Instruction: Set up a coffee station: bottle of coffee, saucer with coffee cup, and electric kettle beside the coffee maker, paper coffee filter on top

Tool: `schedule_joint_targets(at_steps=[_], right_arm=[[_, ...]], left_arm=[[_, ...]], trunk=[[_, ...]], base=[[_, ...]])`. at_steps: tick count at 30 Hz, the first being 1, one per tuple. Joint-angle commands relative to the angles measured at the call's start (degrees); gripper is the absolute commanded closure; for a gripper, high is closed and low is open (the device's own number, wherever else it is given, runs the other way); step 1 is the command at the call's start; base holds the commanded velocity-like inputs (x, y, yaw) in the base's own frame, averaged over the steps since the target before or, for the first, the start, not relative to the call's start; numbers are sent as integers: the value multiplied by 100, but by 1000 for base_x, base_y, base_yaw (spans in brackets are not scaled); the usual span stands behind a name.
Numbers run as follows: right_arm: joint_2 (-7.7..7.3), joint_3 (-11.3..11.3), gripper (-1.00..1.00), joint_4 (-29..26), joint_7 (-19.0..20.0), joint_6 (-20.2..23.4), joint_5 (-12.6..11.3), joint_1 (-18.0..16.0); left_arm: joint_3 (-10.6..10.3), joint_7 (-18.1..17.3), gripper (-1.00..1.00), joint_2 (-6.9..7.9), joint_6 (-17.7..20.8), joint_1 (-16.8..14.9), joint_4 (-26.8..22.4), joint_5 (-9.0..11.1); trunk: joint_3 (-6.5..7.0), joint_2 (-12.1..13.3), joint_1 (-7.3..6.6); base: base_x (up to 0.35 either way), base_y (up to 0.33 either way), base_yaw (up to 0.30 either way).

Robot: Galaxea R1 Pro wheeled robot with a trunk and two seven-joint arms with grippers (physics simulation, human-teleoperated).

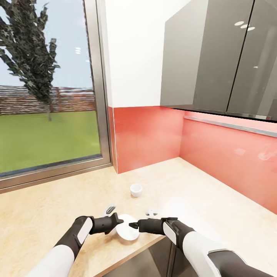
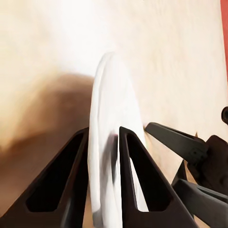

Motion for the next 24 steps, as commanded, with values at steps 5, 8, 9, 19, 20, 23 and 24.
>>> schedule_joint_targets(at_steps=[5,8,9,19,20,23,24], right_arm=[[0,131,-100,406,-10,72,0,3],[0,131,-100,396,-10,72,-3,2],[0,129,-100,384,-10,72,-3,2],[0,113,-100,-89,-13,72,-13,2],[0,113,-100,-182,-13,72,-13,2],[0,113,-100,-526,-17,78,-13,2],[0,113,-100,-650,-18,82,-13,2]], left_arm=[[32,-12,100,21,-12,-8,-26,-146],[39,-12,100,50,-12,-17,-53,-145],[44,-9,100,62,-12,-26,-62,-145],[78,-151,100,986,75,-109,-202,148],[78,-180,100,1130,156,-112,-279,275],[79,-218,100,1524,567,-113,-670,724],[79,-223,100,1643,712,-111,-839,877]], trunk=[[-5,0,4],[-5,0,4],[-5,0,4],[-5,0,4],[-5,0,4],[-5,0,4],[-5,0,4]], base=[[0,0,0],[0,0,0],[0,0,0],[0,0,0],[0,0,0],[0,0,0],[0,0,0]])
